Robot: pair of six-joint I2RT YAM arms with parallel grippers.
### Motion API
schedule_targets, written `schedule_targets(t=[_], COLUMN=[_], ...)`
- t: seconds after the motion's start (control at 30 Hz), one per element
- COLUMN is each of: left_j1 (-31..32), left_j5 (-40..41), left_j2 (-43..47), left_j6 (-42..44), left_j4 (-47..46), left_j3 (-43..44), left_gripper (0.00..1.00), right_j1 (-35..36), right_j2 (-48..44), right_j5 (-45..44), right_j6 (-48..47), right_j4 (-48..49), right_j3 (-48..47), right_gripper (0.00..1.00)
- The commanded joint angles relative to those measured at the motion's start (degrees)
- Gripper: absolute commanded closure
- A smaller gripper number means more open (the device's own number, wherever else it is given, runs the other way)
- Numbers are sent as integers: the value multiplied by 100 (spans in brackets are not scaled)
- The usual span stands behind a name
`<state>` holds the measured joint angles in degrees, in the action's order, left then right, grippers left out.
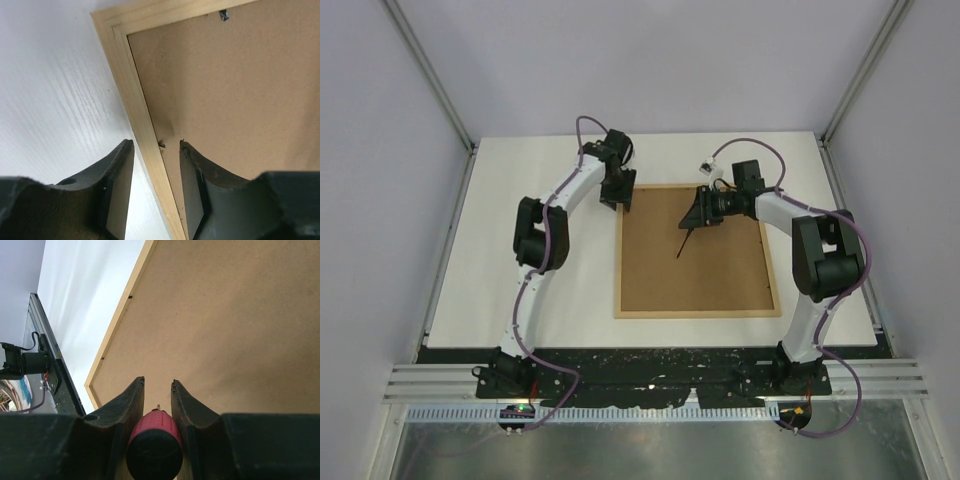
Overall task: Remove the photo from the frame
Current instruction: Adjust the photo frame at the center of the board.
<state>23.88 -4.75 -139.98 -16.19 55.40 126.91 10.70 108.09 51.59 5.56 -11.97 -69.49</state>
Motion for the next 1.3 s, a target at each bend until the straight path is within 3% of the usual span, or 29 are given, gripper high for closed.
schedule_targets(t=[0.0, 0.17, 0.27, 0.37, 0.47, 0.5, 0.6, 0.83, 1.27], left_j1=[11, 152, 231, 231, 240, 240, 240, 275, 442], left_j5=[264, 422, 721, 853, 862, 836, 757, 757, 554], left_j2=[-117, -117, -82, -12, 67, 129, 225, 287, 937], left_j6=[-34, 168, 282, 353, 432, 423, 388, 344, 519], left_j4=[24, 155, 243, 287, 297, 288, 288, 305, 209], left_j3=[387, 404, 352, 194, 45, -60, -280, -377, -1853], left_gripper=[57, 55, 43, 44, 71, 71, 61, 51, 55], right_j1=[-15, -15, -6, -6, -6, -6, 2, 221, 1020], right_j2=[-403, -429, -482, -552, -666, -675, -606, -104, -640], right_j5=[211, 255, 263, 272, 281, 281, 63, -184, -413], right_j6=[-99, -90, -73, -64, -82, -82, -204, -502, -2198], right_j4=[239, 239, 247, 239, 230, 247, 449, 468, -1781], right_j3=[24, 15, 15, 32, 50, 59, 85, -240, 533], right_gripper=[92, 92, 92, 92, 92, 92, 92, 92, 92])
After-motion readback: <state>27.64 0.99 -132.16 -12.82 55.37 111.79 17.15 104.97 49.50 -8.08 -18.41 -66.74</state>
